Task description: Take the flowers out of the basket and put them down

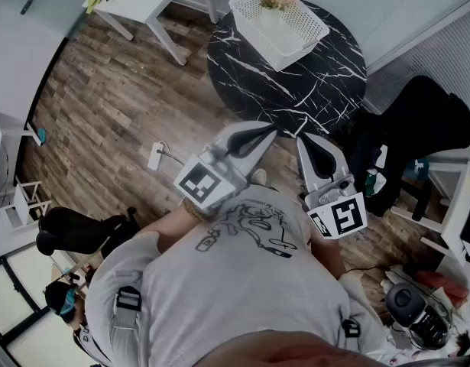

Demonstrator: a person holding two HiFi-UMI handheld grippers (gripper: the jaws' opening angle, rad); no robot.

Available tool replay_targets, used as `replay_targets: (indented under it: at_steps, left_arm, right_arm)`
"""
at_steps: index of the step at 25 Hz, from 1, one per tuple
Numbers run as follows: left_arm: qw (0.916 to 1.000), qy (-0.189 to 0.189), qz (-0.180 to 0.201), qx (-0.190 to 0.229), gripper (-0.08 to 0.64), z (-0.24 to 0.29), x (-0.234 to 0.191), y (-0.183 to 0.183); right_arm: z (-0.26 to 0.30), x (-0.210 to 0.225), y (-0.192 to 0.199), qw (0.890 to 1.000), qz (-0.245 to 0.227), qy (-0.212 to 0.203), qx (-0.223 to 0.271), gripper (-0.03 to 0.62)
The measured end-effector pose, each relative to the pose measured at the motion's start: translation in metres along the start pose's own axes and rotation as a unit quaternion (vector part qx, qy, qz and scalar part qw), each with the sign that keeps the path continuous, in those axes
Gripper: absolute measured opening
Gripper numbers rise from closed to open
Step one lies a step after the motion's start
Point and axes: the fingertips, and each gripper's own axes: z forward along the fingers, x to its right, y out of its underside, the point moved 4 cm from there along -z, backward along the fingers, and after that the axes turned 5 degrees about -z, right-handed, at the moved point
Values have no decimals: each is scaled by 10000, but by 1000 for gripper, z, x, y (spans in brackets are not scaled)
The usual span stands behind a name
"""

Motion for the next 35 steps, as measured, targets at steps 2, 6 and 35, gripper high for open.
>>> replay_targets:
  at_steps: [2, 6, 35]
  left_arm:
    - [10000, 6, 0, 32, 3, -1, 0, -1]
    - [10000, 22, 6, 44, 3, -1, 1, -2]
    - [9998, -165, -74, -113, 3, 26, 25, 16]
  right_arm:
    - [0, -1, 1, 10000, -3, 0, -27, 5]
    - [-1, -3, 0, 10000, 10, 1, -42, 5]
    - [-32, 19, 9, 9997, 168, -178, 1, 6]
